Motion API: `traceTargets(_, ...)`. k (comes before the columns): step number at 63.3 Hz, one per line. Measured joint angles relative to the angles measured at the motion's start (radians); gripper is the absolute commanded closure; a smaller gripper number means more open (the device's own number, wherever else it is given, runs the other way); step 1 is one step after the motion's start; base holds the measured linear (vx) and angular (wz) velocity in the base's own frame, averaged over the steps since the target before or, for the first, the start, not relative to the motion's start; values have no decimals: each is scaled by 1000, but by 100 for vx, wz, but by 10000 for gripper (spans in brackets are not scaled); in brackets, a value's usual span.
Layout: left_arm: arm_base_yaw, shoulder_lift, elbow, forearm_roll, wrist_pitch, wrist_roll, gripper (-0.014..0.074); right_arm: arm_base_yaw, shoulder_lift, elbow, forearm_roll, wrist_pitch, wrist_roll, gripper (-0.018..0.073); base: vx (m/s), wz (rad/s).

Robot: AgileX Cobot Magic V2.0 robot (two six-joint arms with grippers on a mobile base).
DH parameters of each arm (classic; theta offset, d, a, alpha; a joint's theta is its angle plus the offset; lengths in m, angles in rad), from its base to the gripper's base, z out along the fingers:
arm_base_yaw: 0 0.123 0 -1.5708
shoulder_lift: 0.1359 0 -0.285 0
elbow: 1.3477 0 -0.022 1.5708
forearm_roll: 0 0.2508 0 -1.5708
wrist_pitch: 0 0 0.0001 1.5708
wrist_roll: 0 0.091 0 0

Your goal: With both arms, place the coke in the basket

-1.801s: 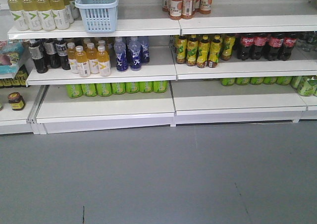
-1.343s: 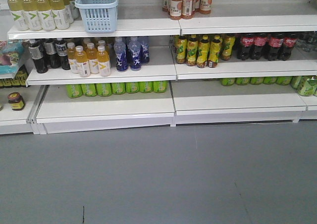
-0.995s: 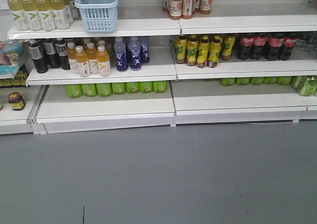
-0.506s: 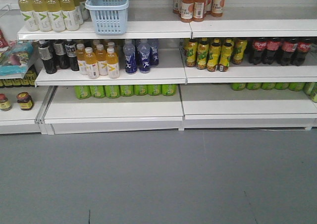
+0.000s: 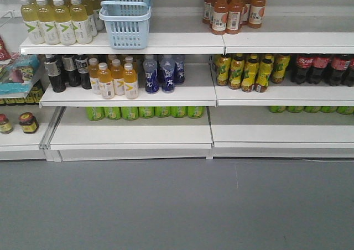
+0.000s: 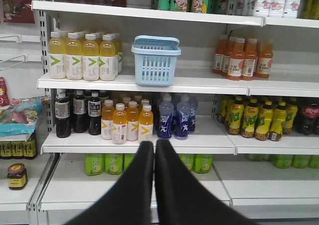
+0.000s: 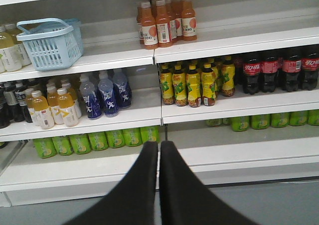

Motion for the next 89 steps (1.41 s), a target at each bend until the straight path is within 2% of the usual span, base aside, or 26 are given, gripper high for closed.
traceTargets(89,0,0,0,0,0,0,603,0,0,0,0,0,0,564,23,0)
